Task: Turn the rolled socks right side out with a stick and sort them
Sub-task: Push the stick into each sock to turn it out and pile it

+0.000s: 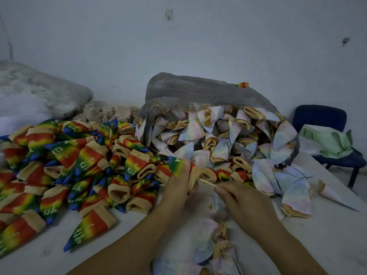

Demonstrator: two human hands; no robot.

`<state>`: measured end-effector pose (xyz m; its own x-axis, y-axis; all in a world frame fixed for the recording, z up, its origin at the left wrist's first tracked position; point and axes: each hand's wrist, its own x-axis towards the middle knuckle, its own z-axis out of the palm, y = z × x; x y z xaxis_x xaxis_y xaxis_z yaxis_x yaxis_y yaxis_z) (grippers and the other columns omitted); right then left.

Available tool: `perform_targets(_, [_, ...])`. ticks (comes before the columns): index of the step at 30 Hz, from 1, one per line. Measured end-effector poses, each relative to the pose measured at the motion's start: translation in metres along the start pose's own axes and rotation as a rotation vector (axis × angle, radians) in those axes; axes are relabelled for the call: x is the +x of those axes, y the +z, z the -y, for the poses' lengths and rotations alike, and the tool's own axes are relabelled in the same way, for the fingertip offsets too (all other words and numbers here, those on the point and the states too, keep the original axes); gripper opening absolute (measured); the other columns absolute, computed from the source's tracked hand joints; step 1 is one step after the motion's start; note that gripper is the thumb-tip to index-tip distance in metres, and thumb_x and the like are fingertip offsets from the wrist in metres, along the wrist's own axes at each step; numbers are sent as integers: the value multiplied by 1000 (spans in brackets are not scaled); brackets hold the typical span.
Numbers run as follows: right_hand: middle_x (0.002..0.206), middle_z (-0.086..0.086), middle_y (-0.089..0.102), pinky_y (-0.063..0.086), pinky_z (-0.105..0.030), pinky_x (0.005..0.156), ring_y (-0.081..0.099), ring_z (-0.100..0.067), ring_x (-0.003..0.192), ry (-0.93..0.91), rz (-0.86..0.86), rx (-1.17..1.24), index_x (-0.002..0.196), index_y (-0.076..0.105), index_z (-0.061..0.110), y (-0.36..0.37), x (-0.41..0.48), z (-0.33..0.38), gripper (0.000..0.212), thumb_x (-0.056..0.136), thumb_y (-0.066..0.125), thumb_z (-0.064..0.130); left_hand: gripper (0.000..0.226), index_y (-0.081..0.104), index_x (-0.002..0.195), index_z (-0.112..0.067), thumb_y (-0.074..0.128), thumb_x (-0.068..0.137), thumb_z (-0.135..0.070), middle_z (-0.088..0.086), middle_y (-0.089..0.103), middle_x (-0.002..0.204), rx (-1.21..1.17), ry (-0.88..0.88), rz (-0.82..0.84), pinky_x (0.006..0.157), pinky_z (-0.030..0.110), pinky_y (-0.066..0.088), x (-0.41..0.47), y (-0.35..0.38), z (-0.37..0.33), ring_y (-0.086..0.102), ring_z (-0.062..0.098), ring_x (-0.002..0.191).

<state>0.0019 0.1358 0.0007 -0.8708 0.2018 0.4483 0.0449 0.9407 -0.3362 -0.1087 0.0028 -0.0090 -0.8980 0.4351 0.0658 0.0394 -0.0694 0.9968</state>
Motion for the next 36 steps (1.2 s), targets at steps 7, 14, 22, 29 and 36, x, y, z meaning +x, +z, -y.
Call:
perform_targets(7, [84, 12, 65, 45, -26, 64, 53, -4, 74, 148, -59, 127, 104, 66, 38, 20, -4, 23, 26, 97, 41, 40, 64, 66, 69, -16, 25, 103, -50, -9, 35, 39, -48, 78, -14, 39, 16, 26, -6, 14, -4, 30, 4, 36])
perform_targets(14, [83, 13, 63, 43, -27, 62, 54, -5, 74, 67, -14, 55, 97, 61, 44, 8, -1, 13, 22, 97, 39, 43, 61, 74, 61, -26, 36, 98, -57, -5, 51, 50, -96, 12, 15, 54, 24, 40, -7, 12, 6, 48, 10, 49])
perform_targets(22, [69, -3, 54, 32, -31, 49, 52, -26, 60, -96, -85, -359, 93, 73, 20, -11, 6, -10, 38, 61, 84, 2, 21, 76, 102, -13, 61, 89, -16, 13, 74, 109, -622, -216, 143, 66, 31, 58, -2, -8, -2, 74, 22, 90])
perform_targets(29, [72, -12, 61, 48, -44, 42, 58, -34, 61, -208, -50, -270, 101, 72, 11, -8, 9, -14, 44, 65, 69, -13, 31, 77, 78, -14, 65, 84, -42, 11, 74, 99, -694, -228, 210, 59, 27, 57, 0, -7, -2, 73, 19, 83])
perform_targets(36, [100, -3, 70, 47, -23, 66, 67, -17, 84, -166, 69, -110, 128, 59, 20, -3, 3, -2, 46, 85, 61, 5, 45, 80, 84, -13, 56, 90, -50, 17, 75, 102, -491, -119, 110, 50, 20, 49, 8, -8, 3, 70, 15, 67])
